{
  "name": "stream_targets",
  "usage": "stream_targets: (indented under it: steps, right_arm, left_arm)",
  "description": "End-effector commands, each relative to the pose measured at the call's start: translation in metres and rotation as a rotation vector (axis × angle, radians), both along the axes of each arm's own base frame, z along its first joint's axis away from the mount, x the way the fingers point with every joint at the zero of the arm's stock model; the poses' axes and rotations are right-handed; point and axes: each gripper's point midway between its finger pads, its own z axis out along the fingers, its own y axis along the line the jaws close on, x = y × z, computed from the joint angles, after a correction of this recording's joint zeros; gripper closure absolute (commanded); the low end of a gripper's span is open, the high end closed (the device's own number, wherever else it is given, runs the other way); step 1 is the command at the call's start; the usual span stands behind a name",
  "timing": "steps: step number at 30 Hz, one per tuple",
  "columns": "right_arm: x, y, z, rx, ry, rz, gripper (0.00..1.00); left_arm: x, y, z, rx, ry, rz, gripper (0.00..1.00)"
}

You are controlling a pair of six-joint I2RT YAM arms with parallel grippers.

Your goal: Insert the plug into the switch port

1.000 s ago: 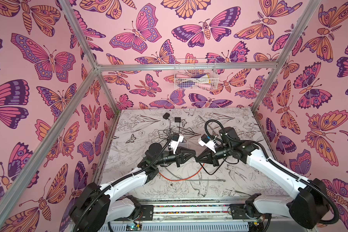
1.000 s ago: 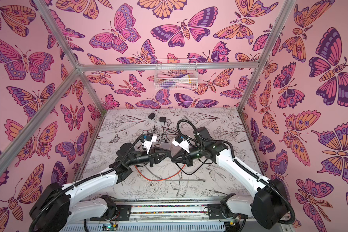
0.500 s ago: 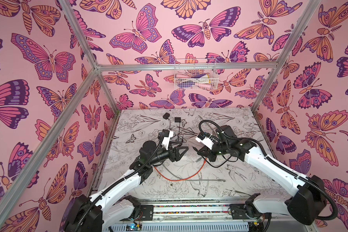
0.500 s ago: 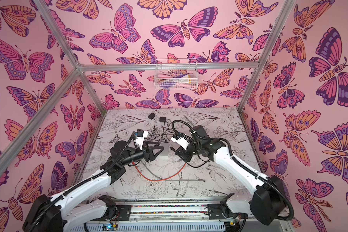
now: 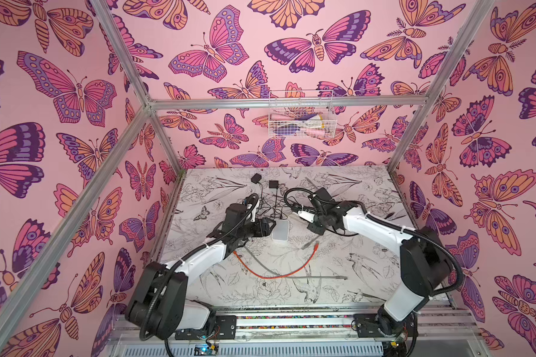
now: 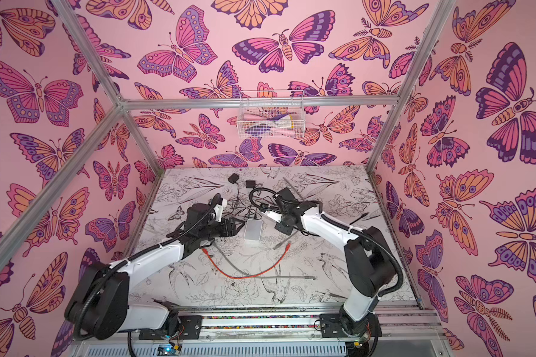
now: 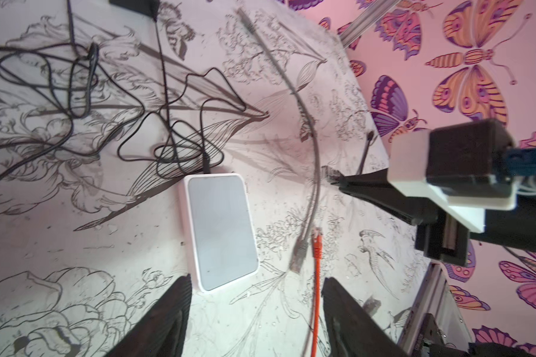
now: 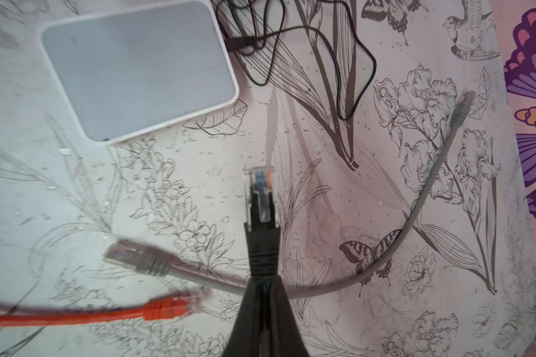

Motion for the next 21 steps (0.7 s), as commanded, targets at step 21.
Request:
stream_targets:
  steps: [21]
  right_arm:
    - [0.005,0.03,-0.064,-0.075,0.2,0.176,1.0]
  left_arm:
    - [0.065,-0.009,-0.068,0.038,0.178,-0.002,0.48]
